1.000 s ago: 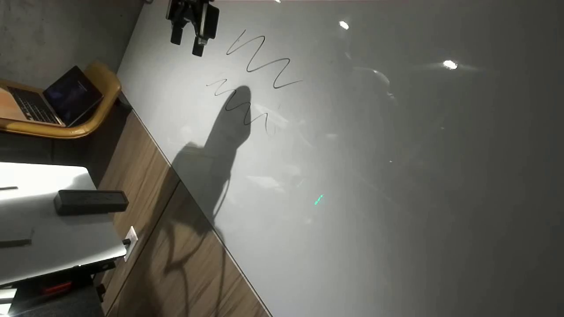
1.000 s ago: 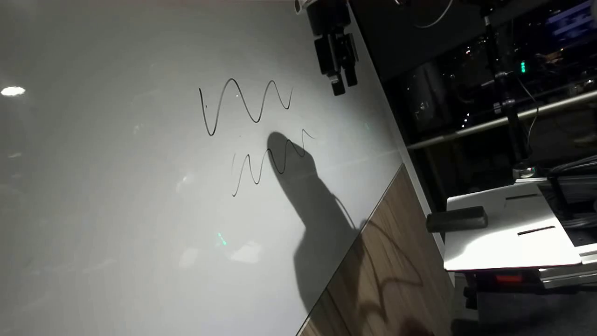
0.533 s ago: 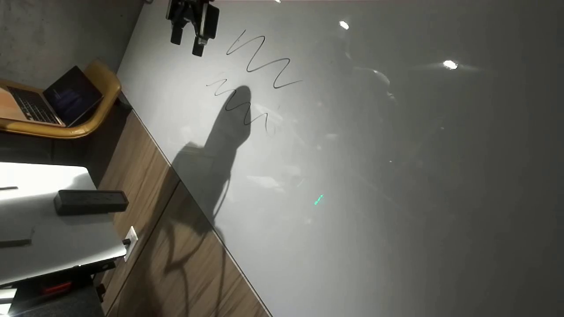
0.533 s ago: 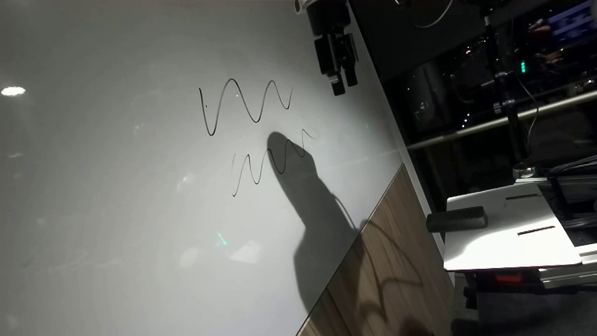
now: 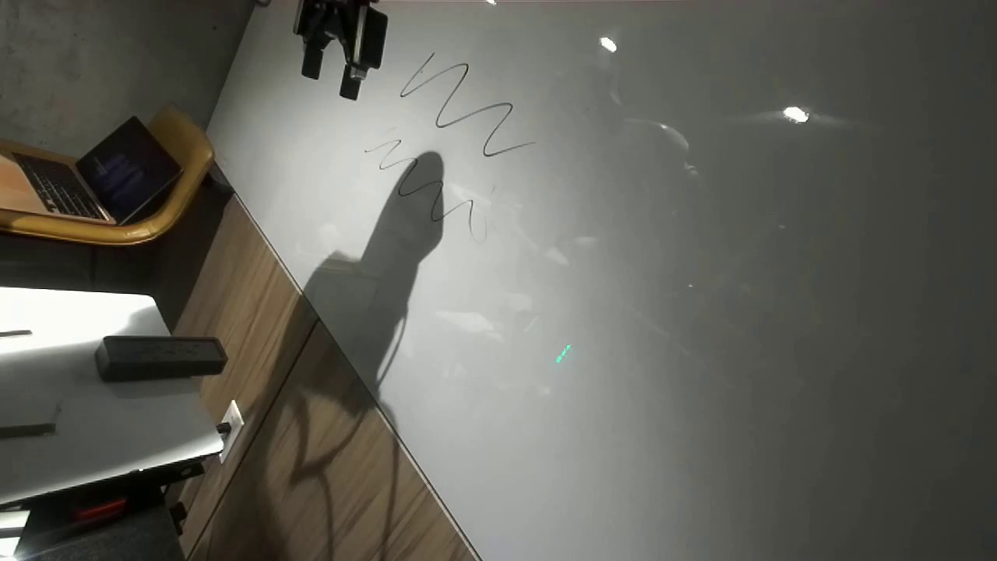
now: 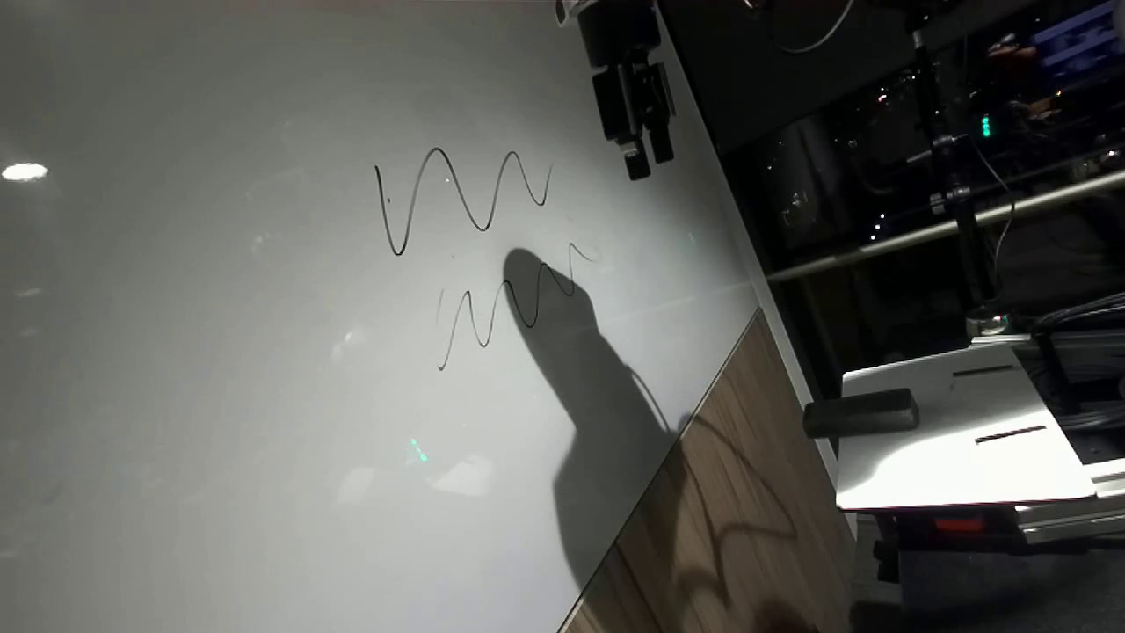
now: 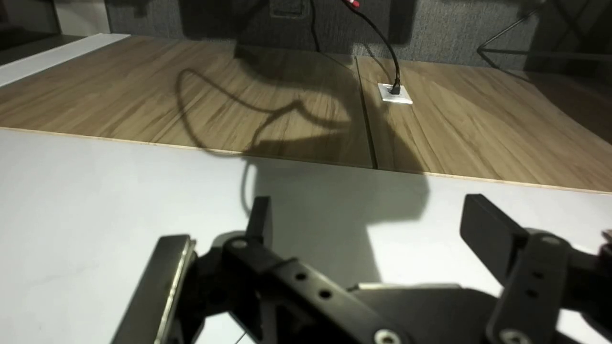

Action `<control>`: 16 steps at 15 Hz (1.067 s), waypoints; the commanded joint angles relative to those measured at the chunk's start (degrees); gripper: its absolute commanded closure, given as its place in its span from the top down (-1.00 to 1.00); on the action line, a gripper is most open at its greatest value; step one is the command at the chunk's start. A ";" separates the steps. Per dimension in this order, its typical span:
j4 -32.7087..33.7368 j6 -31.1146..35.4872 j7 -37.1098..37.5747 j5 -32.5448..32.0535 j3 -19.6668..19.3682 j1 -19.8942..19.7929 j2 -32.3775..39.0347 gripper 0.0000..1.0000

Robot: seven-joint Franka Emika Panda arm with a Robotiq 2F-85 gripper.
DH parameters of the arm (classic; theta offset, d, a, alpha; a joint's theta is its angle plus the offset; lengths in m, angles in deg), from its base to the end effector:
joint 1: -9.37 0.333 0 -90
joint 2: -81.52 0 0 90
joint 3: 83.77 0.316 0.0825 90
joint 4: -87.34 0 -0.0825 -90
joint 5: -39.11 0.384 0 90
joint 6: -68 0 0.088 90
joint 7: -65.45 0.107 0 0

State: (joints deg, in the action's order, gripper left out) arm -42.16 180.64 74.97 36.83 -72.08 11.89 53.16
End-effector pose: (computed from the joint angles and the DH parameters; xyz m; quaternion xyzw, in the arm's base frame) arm 0.4098 0.1138 0.5652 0.9924 0.0392 0.1066 0.0472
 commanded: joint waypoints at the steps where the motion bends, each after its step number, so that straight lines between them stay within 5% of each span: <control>1: -0.92 0.20 0.71 -0.29 -0.72 1.13 -0.11 1.00; 9: -17.76 5.64 6.26 -1.58 -0.12 0.83 -5.98 1.00; 14: -28.90 18.42 6.66 -0.40 -0.88 0.93 -5.74 1.00; 16: -27.57 22.64 6.94 -0.97 -0.28 0.23 -0.87 1.00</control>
State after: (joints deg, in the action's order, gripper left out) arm -69.89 198.01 81.27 35.93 -72.14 12.19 48.68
